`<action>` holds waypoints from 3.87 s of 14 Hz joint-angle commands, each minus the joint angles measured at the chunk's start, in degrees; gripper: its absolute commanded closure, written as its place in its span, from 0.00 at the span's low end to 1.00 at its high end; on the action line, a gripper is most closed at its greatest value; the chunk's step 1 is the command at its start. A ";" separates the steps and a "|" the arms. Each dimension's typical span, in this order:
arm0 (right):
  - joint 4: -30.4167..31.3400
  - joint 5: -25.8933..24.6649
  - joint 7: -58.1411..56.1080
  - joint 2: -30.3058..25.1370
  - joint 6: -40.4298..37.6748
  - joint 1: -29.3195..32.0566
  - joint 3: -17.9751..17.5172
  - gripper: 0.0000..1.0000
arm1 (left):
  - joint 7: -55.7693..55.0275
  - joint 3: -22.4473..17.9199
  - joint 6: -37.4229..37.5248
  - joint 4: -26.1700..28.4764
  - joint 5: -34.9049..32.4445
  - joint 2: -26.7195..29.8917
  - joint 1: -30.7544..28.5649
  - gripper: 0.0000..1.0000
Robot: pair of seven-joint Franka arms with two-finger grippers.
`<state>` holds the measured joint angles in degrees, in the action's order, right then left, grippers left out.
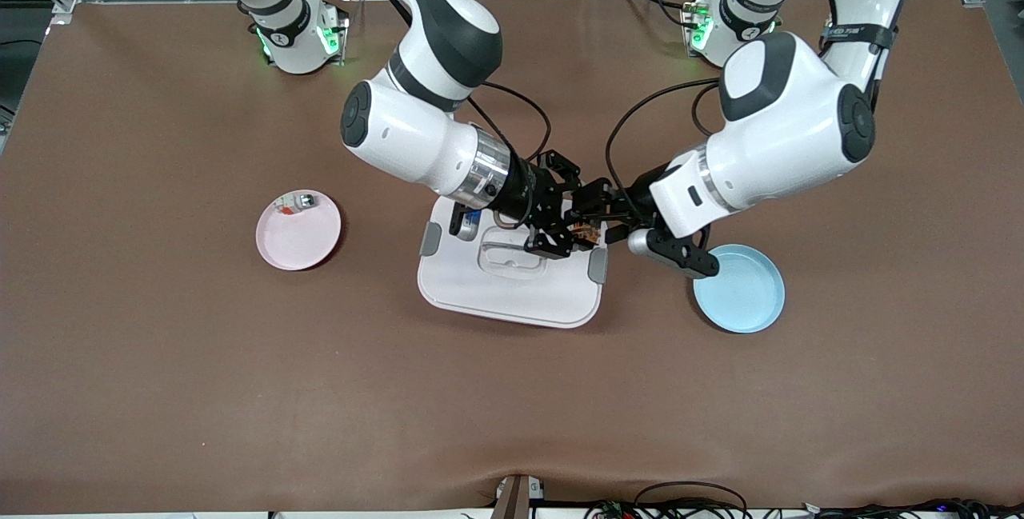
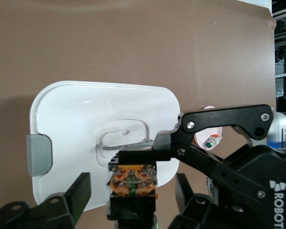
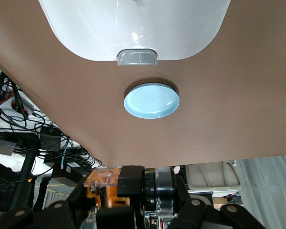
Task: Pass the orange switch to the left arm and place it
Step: 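Grasp the switch with the left gripper while the right gripper releases, then lower the switch toward the blue plate while the right gripper withdraws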
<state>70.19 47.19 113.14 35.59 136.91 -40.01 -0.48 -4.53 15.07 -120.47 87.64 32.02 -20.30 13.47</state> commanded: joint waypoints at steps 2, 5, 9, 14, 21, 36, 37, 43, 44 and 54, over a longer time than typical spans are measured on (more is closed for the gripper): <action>-2.25 1.15 0.68 1.32 0.29 -0.42 0.13 1.00 | -0.74 0.04 -0.99 -0.54 -2.22 -0.27 0.41 0.63; -2.34 1.15 0.68 1.32 0.29 -0.34 0.13 1.00 | -0.65 -0.05 -0.82 -0.63 -2.22 -0.09 -0.29 0.87; -2.25 1.15 0.77 1.32 0.29 -0.34 0.13 1.00 | 0.05 -0.39 -0.55 -0.63 -2.31 0.35 -0.47 1.00; -2.34 0.97 -1.95 1.32 0.20 -0.42 0.22 0.00 | 3.30 -0.57 -0.12 -0.45 -9.94 0.52 -2.40 1.00; -1.99 -1.21 -14.67 0.97 -5.31 1.42 0.66 0.00 | 16.36 -0.57 8.92 -0.19 -22.50 0.44 -8.80 1.00; -2.25 -28.36 -65.99 -3.60 -57.61 18.82 0.84 0.00 | 70.87 -0.22 -0.53 18.43 -35.01 2.90 -21.56 1.00; -2.25 -30.65 -68.72 -3.86 -59.29 19.35 0.84 0.00 | 72.98 -0.13 -1.95 19.31 -35.01 2.72 -22.26 1.00; -1.73 -44.19 -89.55 -8.07 -70.54 23.12 0.75 0.00 | 79.40 -0.13 -9.68 22.66 -35.01 -0.52 -22.88 1.00; -1.12 -45.42 -93.15 -9.30 -71.51 24.52 0.75 0.00 | 79.85 -0.13 -10.04 22.49 -35.01 -1.05 -22.88 1.00; 11.09 -48.77 -104.87 -21.42 -67.76 34.29 0.75 0.00 | 92.84 0.04 -19.18 22.66 -35.10 -7.38 -22.00 1.00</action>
<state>75.53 -0.43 9.52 19.17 65.98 -7.41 1.35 84.78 14.83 -137.95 109.93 -2.00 -26.80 -8.27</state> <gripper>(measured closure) 0.000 0.595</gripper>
